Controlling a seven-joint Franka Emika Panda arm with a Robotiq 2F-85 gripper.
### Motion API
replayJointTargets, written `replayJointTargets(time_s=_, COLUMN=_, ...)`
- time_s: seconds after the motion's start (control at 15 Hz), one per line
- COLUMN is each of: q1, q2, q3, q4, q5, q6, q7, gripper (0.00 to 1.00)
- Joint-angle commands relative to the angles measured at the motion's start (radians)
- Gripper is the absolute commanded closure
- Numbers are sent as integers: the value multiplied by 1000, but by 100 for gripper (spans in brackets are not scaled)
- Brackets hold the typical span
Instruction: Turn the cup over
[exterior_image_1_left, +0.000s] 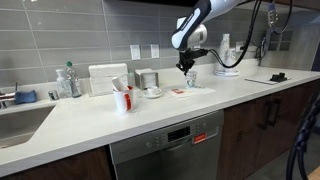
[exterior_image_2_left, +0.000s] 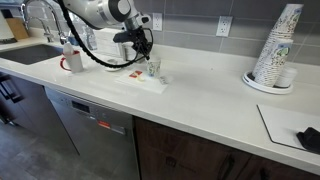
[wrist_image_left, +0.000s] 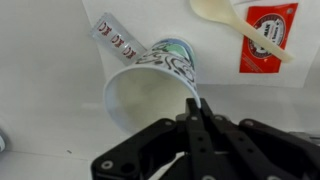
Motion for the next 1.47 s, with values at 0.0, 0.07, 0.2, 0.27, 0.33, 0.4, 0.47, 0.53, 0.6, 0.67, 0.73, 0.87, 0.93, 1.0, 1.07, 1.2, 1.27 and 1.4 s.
replayJointTargets(time_s=0.0, q1=12, q2=7, q3=-24, q4=15, q5=-24, q6=14, q7=28, gripper=99)
replayJointTargets(time_s=0.07, q1=9, q2=1, q3=-23, q4=16, q5=-18, q6=10, q7=27, gripper=99)
replayJointTargets(time_s=0.2, q1=1, q2=-13, q3=-18, q4=16, q5=-2, q6=0, q7=20, gripper=99)
replayJointTargets(time_s=0.27, q1=-3, q2=-20, q3=-15, q4=17, q5=5, q6=-1, q7=16, gripper=99)
replayJointTargets(time_s=0.33, q1=-8, q2=-29, q3=-9, q4=15, q5=14, q6=-5, q7=9, gripper=99)
replayJointTargets(time_s=0.4, q1=-14, q2=-38, q3=-2, q4=12, q5=25, q6=-6, q7=-1, gripper=99)
replayJointTargets(time_s=0.47, q1=-17, q2=-49, q3=4, q4=4, q5=31, q6=2, q7=-10, gripper=99)
replayJointTargets(time_s=0.53, q1=-15, q2=-61, q3=6, q4=-8, q5=27, q6=15, q7=-18, gripper=99)
replayJointTargets(time_s=0.6, q1=-10, q2=-75, q3=6, q4=-21, q5=17, q6=22, q7=-24, gripper=99)
replayJointTargets(time_s=0.67, q1=-4, q2=-90, q3=8, q4=-32, q5=8, q6=29, q7=-30, gripper=99)
replayJointTargets(time_s=0.73, q1=1, q2=-111, q3=16, q4=-53, q5=1, q6=40, q7=-46, gripper=99)
replayJointTargets(time_s=0.87, q1=6, q2=-160, q3=38, q4=-105, q5=-3, q6=72, q7=-95, gripper=99)
replayJointTargets(time_s=0.93, q1=9, q2=-183, q3=46, q4=-133, q5=-9, q6=96, q7=-118, gripper=99)
replayJointTargets(time_s=1.0, q1=12, q2=-207, q3=53, q4=-164, q5=-13, q6=116, q7=-137, gripper=99)
replayJointTargets(time_s=1.07, q1=10, q2=-129, q3=41, q4=-50, q5=4, q6=64, q7=-97, gripper=99)
replayJointTargets(time_s=1.2, q1=14, q2=-144, q3=45, q4=-59, q5=4, q6=67, q7=-100, gripper=96)
replayJointTargets(time_s=1.27, q1=13, q2=-142, q3=44, q4=-56, q5=4, q6=67, q7=-100, gripper=96)
replayJointTargets(time_s=1.4, q1=10, q2=-138, q3=43, q4=-55, q5=4, q6=67, q7=-100, gripper=96)
